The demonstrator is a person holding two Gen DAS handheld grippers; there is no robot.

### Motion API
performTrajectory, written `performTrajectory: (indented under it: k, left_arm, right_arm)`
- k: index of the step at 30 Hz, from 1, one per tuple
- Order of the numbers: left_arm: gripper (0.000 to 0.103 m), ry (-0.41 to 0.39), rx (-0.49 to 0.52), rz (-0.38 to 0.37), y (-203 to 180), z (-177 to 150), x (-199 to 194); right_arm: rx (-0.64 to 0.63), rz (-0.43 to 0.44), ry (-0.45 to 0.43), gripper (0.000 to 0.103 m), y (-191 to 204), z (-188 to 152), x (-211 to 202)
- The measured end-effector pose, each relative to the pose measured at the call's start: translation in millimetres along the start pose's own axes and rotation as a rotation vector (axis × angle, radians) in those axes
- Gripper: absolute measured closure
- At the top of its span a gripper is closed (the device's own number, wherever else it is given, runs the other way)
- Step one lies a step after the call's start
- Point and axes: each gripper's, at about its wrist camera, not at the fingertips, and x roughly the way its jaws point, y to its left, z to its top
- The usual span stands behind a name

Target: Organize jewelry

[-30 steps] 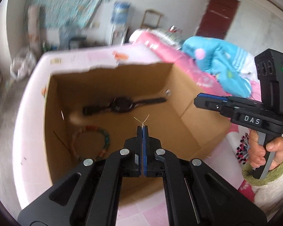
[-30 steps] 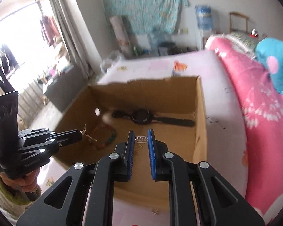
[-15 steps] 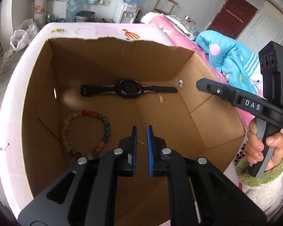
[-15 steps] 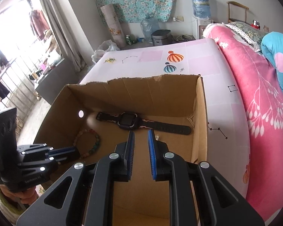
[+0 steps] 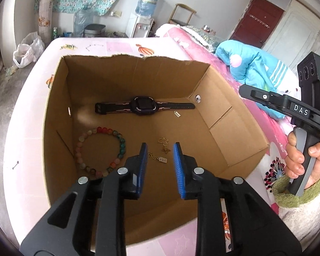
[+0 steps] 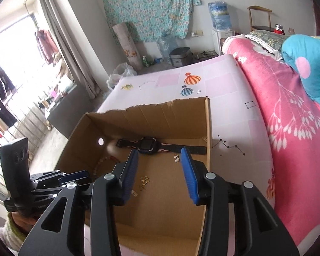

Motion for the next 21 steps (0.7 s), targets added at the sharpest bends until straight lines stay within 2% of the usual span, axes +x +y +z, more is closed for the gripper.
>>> performTrajectory:
  k: [4, 8, 12, 17, 21]
  left_arm:
    - [0.078, -0.058, 0.013, -0.007, -2, -11, -24]
    - [0.069, -0.132, 0.057, 0.001, -4, -26, -53]
    - [0.066, -0.186, 0.119, 0.038, -4, -52, -79]
    - [0.048, -0.176, 0.128, 0.036, -4, -85, -96]
    - [0.043, -0.14, 0.168, 0.042, -17, -107, -90]
  right_arm:
    - [0.037, 0.018, -0.035, 0.062, -4, -13, -23]
    - [0.053, 0.031, -0.079, 0.061, -6, -33, -49]
    - [0.072, 0.026, -0.094, 0.052, -8, -56, -70]
    - [0.12, 0.003, -0.103, 0.051, -19, -91, -94]
    - [0.169, -0.016, -0.084, 0.051, -28, -117, -101]
